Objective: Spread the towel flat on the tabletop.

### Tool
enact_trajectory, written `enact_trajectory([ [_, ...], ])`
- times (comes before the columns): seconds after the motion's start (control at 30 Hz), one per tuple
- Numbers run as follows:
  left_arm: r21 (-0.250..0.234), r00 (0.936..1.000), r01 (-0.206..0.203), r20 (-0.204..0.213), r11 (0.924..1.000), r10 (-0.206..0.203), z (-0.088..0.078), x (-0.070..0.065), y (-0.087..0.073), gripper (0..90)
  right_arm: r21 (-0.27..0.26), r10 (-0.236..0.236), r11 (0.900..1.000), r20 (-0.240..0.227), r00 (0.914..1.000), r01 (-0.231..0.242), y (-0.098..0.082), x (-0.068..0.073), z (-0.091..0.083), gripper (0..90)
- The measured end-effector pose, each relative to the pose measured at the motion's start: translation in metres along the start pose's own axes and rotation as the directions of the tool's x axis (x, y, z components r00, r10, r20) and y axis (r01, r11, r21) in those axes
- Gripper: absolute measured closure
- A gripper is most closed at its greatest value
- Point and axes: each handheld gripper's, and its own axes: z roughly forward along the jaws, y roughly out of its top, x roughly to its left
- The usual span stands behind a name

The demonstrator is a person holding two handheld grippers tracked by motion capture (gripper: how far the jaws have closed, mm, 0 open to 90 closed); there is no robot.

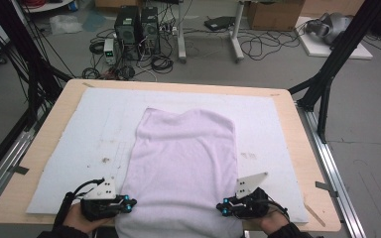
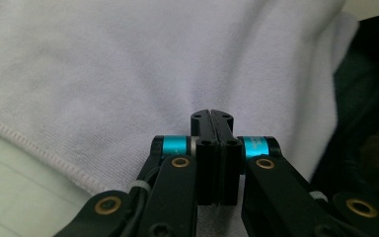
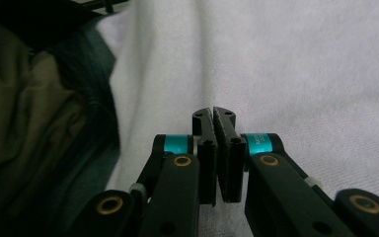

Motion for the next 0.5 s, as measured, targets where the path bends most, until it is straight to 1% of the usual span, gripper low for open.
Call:
enact_trajectory([
  [0.03,0.006,0.9999,-0.004,-0.013,1.0,0.005,0.002,-0.002,0.0,85.6,-0.006,-0.002,1.0,0.01,0.9999,0.003,-0.001,0.001,-0.001,73.2],
  [0.07,0.015,0.9997,0.0,-0.023,0.9999,0.001,0.004,-0.002,0.0,73.6,-0.001,0.014,1.0,0.001,0.9999,-0.014,-0.001,0.001,0.0,71.8],
  [0.1,0.025,0.9997,-0.004,-0.025,0.9997,0.005,0.006,-0.001,0.0,70.9,0.002,0.005,1.0,0.006,1.0,-0.005,-0.001,0.001,0.001,69.5],
  [0.13,0.021,0.9994,-0.008,-0.033,0.9997,0.009,0.007,-0.001,0.0,73.6,0.016,-0.004,1.0,0.018,0.9998,0.004,-0.001,0.001,0.004,68.1],
  [0.17,0.025,0.9992,-0.006,-0.039,0.9997,0.007,0.006,0.001,0.0,80.0,0.025,-0.003,1.0,0.016,0.9999,0.002,-0.001,0.001,0.006,68.4],
  [0.2,0.022,0.9994,0.004,-0.035,0.9997,-0.003,0.006,0.001,0.0,86.7,0.046,-0.004,0.999,0.02,0.9998,0.003,-0.001,0.0,0.009,71.9],
  [0.23,0.018,0.9994,0.0,-0.035,0.9998,0.001,0.006,0.0,-0.001,87.6,0.046,-0.017,0.999,0.035,0.9992,0.015,-0.002,0.001,0.01,80.2],
  [0.27,0.019,0.9994,-0.003,-0.033,0.9998,0.004,0.005,-0.001,-0.002,88.2,0.048,-0.018,0.999,0.023,0.9996,0.017,-0.002,0.0,0.01,86.3],
  [0.33,0.017,0.9999,0.004,-0.016,0.9998,-0.003,0.003,-0.003,-0.003,88.6,0.044,-0.012,0.999,0.007,0.9999,0.011,-0.004,0.002,0.009,87.8],
  [0.37,0.015,1.0,0.003,-0.002,0.9999,-0.003,0.001,-0.006,-0.005,88.7,0.044,-0.02,0.999,-0.013,0.9997,0.021,-0.004,0.003,0.009,87.9],
  [0.4,0.011,1.0,-0.002,0.005,0.9999,0.002,-0.001,-0.01,-0.006,88.6,0.03,-0.028,0.999,-0.044,0.9986,0.03,-0.005,0.006,0.007,87.8],
  [0.43,0.004,0.9999,-0.01,0.004,0.9999,0.01,-0.004,-0.012,-0.006,88.4,0.01,-0.033,0.999,-0.057,0.9978,0.033,-0.005,0.009,0.004,87.0],
  [0.47,-0.009,0.9999,-0.013,0.001,0.9999,0.013,-0.006,-0.013,-0.006,87.3,-0.017,-0.03,0.999,-0.048,0.9984,0.03,-0.005,0.011,0.0,84.4],
  [0.5,-0.015,0.9996,-0.011,-0.026,0.9998,0.011,-0.008,-0.012,-0.005,80.1,-0.04,-0.018,0.999,-0.032,0.9993,0.017,-0.006,0.009,-0.005,80.6],
])
